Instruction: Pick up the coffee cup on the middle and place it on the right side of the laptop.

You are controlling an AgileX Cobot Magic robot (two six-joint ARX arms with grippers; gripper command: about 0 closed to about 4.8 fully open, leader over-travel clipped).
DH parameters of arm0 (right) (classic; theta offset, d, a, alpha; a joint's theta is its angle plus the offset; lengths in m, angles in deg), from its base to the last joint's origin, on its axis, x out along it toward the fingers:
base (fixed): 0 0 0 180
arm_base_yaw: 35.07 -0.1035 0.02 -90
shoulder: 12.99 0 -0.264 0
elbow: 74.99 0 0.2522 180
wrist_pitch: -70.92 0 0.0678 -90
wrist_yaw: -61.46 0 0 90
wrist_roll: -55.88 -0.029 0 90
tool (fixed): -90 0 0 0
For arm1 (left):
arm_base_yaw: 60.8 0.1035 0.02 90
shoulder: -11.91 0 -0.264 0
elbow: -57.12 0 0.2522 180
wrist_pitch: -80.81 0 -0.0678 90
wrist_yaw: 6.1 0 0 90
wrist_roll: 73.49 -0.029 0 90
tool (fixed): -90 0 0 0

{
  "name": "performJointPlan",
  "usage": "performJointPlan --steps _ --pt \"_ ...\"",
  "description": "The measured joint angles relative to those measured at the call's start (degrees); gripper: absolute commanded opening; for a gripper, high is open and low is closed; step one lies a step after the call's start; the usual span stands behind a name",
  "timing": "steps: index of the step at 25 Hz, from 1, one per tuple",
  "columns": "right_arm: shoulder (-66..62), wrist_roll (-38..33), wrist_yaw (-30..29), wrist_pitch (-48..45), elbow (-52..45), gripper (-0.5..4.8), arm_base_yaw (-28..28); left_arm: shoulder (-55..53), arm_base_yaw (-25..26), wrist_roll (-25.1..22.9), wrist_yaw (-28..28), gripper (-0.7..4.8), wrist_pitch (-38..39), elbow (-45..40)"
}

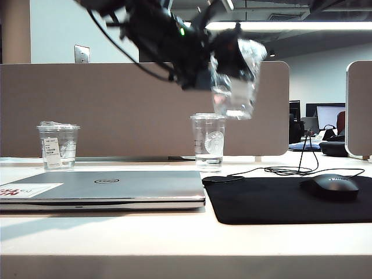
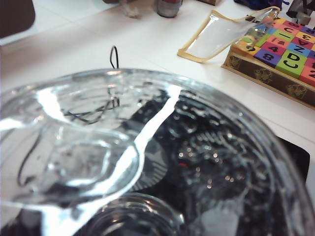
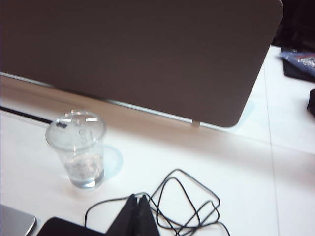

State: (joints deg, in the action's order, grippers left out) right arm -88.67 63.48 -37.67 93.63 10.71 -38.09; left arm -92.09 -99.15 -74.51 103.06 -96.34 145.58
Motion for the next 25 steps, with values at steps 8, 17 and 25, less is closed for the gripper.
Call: performJointPlan --steps 8,17,25 --pt "0.00 1.53 0.11 2.95 0.00 -0.05 -0.02 -11.58 -1.84 6.25 -0.37 2.69 -13.38 -1.25" --pt "0.00 2.03 0.33 3.17 0.00 -0.05 -0.02 -16.00 -3.69 7.19 -2.47 2.79 -17.44 -1.22" --pt "-0.02 2.10 0.35 3.21 0.00 -0.05 0.00 -18.40 -4.28 7.08 -4.44 4.62 -17.97 -1.14"
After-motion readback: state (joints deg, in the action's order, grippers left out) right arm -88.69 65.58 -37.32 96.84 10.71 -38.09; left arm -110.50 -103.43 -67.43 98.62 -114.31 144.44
